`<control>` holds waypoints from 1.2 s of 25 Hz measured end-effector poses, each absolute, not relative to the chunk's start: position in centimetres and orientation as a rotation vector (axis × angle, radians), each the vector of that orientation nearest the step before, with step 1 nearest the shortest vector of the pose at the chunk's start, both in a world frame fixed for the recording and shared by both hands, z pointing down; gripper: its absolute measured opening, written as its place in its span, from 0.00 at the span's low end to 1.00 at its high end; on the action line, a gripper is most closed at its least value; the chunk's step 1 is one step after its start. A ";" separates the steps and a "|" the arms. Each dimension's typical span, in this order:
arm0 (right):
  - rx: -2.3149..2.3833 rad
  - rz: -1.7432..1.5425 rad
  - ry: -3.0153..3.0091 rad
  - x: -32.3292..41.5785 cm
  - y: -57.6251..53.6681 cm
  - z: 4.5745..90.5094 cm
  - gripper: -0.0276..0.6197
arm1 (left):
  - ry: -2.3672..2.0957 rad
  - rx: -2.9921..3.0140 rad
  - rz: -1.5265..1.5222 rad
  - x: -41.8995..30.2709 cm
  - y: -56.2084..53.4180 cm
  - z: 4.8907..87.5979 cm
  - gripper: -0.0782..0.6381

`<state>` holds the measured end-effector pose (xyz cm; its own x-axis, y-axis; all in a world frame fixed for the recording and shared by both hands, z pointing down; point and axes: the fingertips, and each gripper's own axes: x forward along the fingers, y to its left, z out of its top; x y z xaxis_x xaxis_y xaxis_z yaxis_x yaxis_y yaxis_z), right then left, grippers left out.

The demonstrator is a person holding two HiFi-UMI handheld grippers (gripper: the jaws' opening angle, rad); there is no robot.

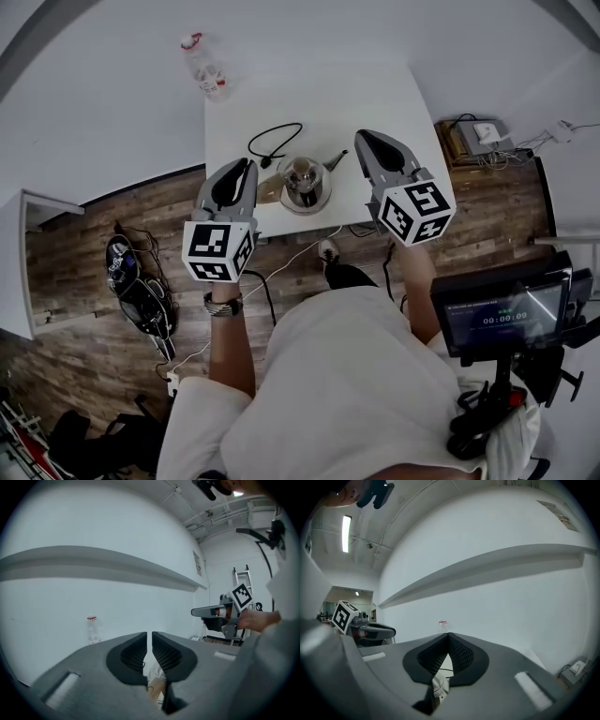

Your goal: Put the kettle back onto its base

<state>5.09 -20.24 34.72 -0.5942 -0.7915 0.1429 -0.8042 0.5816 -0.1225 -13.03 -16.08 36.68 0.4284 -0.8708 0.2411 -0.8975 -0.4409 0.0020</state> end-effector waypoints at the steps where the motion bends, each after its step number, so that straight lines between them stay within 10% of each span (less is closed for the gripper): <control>1: 1.372 0.253 -2.725 4.9 -20.2 34.6 0.05 | -1.587 2.551 0.308 -13.1 -16.1 36.2 0.15; 30: 1.281 0.102 -2.795 4.0 -21.8 28.2 0.05 | -1.678 2.620 0.276 -12.4 -17.9 31.1 0.11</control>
